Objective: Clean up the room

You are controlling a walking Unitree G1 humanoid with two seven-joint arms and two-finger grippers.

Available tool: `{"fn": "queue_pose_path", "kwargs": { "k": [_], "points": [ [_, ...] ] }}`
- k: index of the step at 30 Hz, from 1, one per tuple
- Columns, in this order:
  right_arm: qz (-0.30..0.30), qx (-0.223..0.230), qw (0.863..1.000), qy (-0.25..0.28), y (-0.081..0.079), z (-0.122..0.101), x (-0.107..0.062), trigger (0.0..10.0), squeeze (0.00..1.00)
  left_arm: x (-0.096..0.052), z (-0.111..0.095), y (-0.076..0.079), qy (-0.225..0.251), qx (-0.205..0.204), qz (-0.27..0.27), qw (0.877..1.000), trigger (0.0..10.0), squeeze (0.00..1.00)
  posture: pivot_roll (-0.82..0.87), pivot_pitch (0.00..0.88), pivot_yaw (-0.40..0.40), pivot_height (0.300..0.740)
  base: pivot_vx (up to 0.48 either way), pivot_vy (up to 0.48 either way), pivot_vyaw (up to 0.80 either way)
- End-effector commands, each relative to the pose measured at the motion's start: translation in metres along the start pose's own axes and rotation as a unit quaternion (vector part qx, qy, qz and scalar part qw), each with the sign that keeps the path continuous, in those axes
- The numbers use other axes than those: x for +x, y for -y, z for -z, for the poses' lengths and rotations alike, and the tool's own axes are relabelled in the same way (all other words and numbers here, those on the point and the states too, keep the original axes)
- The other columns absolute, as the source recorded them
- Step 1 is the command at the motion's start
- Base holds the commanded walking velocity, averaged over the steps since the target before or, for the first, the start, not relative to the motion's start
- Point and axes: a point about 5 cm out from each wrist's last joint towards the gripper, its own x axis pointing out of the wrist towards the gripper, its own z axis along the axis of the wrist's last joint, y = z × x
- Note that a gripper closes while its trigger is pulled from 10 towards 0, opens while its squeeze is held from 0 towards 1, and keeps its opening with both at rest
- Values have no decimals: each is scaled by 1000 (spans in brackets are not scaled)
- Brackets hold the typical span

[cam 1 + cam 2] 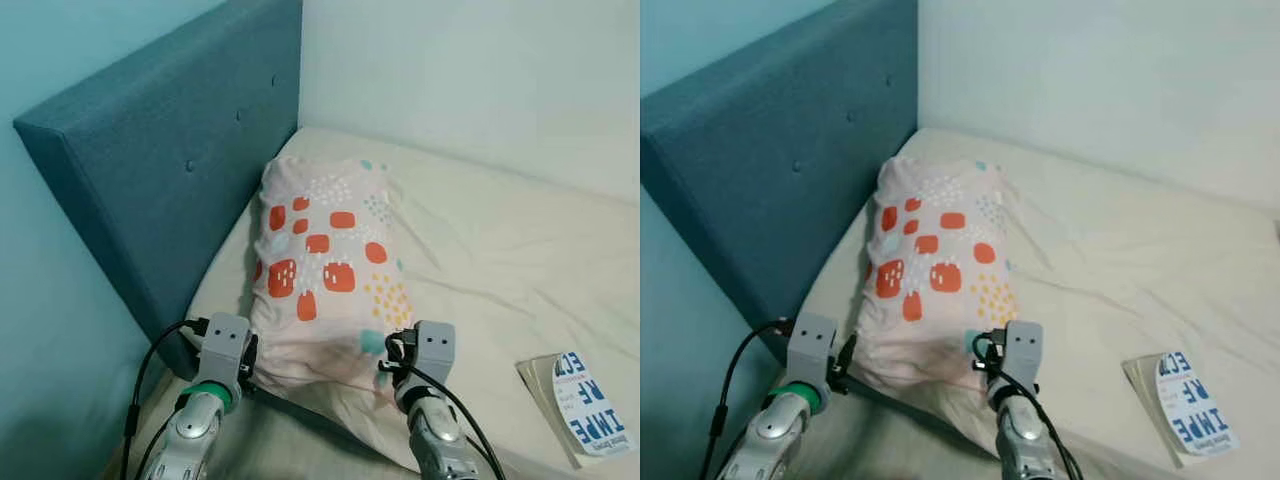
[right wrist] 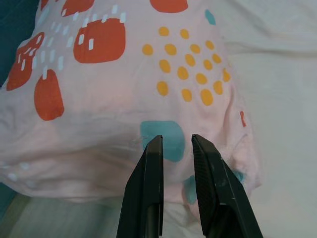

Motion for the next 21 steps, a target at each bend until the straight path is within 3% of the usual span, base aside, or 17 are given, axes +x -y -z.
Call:
{"fn": "queue_pose_path", "kwargs": {
  "k": [1,13,21],
  "points": [
    [4,5,1000,2,0,1,-1,10000,0,-3,5,2,-7,5,6,1000,10000,0,28,38,26,685,0,0,0],
    [2,8,1000,4,-1,1,-2,10000,0,-4,1,2,5,18,7,1000,10000,0,31,35,27,626,0,0,0],
    [0,19,999,35,-3,-11,2,10000,0,-3,-10,-4,40,20,-12,999,10000,0,35,39,26,621,0,0,0]
  ]
}}
